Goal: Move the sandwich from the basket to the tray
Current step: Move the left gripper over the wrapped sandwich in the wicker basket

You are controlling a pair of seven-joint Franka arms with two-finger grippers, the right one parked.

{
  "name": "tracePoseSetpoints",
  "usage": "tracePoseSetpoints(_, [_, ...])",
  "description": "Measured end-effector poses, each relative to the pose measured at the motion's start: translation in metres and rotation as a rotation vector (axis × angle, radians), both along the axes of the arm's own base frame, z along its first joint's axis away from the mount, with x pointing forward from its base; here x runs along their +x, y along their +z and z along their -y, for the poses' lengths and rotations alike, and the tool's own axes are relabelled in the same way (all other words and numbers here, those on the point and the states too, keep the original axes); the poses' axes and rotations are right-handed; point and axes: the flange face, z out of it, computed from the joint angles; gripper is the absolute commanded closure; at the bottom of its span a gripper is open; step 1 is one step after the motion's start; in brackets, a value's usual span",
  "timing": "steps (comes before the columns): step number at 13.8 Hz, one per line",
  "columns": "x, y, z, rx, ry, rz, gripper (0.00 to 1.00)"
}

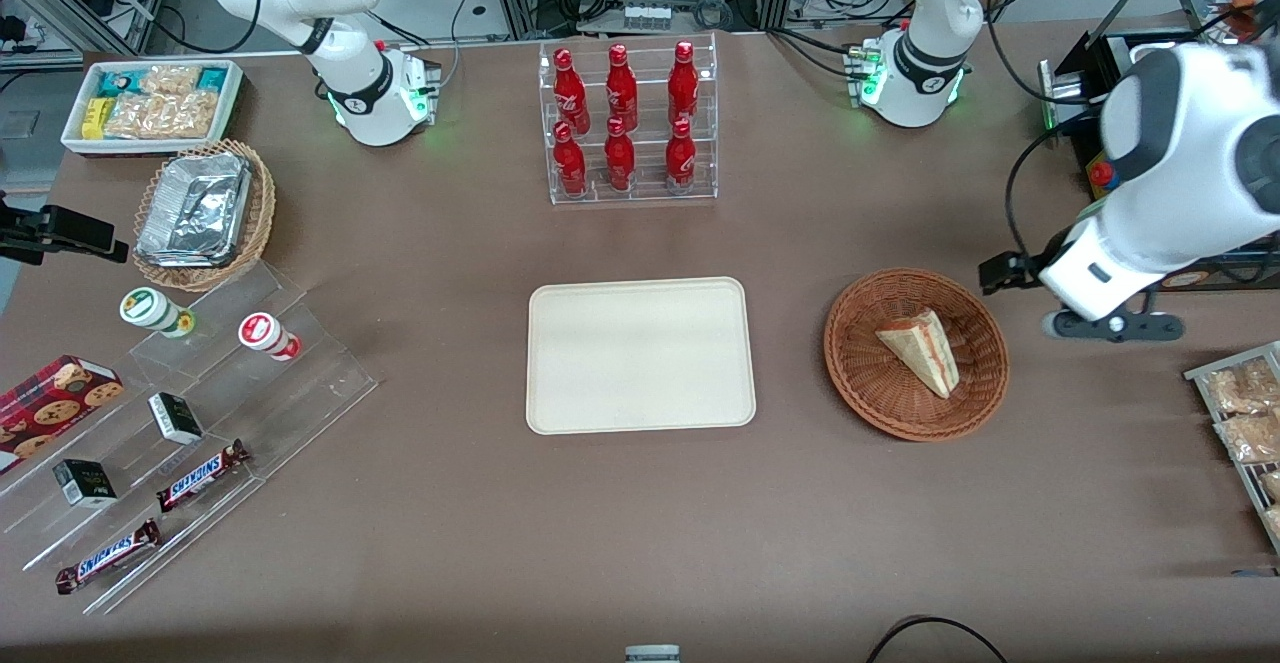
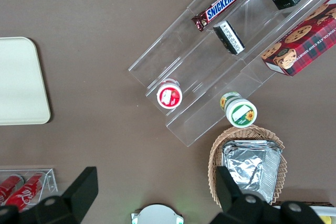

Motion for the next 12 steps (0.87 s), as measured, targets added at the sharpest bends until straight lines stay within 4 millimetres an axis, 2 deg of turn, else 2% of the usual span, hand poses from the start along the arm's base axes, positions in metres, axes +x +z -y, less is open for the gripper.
tracePoseSetpoints(3, [-0.017, -0.060, -0.001, -0.002, 0.025, 0.052, 0.00])
tracePoseSetpoints(5, [-0.031, -0.086, -0.002, -0.001, 0.091, 0.080, 0.00])
tracePoseSetpoints(12, [-0.048, -0.114, 0.023, -0.004, 0.525, 0.175, 0.00])
